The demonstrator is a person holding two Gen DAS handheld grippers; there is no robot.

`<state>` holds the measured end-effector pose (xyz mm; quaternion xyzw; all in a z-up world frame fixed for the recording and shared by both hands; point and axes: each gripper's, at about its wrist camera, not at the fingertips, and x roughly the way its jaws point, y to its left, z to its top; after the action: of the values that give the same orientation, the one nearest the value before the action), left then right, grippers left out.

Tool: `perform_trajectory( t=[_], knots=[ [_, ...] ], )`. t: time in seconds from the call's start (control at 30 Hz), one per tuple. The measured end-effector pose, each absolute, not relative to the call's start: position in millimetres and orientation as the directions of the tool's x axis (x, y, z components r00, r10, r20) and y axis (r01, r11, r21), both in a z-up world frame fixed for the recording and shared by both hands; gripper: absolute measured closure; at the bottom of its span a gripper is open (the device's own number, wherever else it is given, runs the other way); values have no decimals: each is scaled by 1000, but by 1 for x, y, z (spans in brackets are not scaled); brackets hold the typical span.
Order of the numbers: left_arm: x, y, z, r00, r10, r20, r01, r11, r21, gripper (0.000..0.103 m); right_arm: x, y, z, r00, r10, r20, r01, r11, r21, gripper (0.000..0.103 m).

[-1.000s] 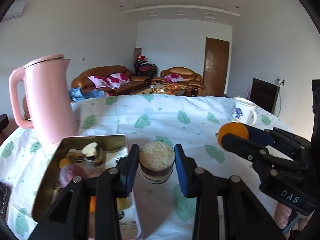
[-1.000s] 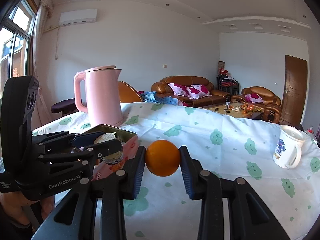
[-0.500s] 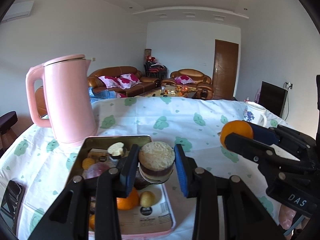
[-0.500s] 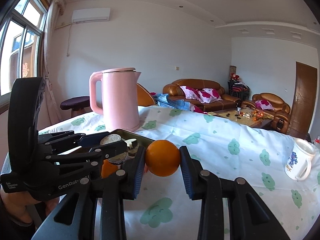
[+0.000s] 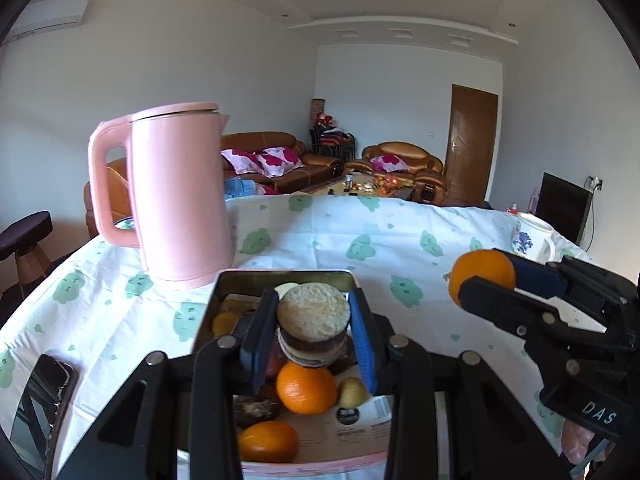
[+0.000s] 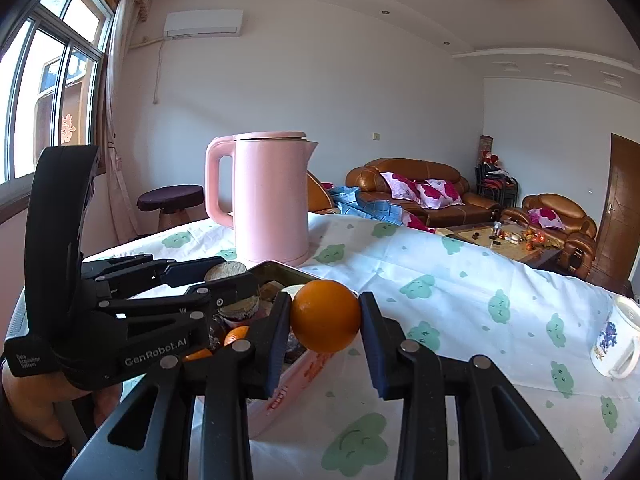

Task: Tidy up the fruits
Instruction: 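Carry the cake roll over the tin with the left gripper while the right carries the orange there, then open the left gripper dropping the cake roll into the tin while the right releases the orange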

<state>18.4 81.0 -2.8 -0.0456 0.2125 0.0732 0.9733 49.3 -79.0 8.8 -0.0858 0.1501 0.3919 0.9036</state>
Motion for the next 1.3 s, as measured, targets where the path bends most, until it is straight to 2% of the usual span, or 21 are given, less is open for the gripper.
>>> perform_trajectory(
  t=[0.57, 0.93, 1.17, 1.3],
  knots=[
    [9, 117, -12, 874, 187, -449, -234, 971, -52, 66, 51, -35, -4, 583, 717, -383, -782, 622, -27, 67],
    [13, 123, -31, 844, 174, -507, -230, 972, -50, 66, 57, -16, -28, 527, 713, -462, -802, 597, 6, 67],
    [14, 124, -35, 835, 163, -526, -222, 974, -51, 66, 57, -16, -33, 500, 719, -482, -814, 581, 22, 66],
    [13, 124, -33, 837, 176, -518, -233, 971, -45, 55, 55, -14, -35, 496, 714, -495, -817, 577, 14, 66]
  ],
)
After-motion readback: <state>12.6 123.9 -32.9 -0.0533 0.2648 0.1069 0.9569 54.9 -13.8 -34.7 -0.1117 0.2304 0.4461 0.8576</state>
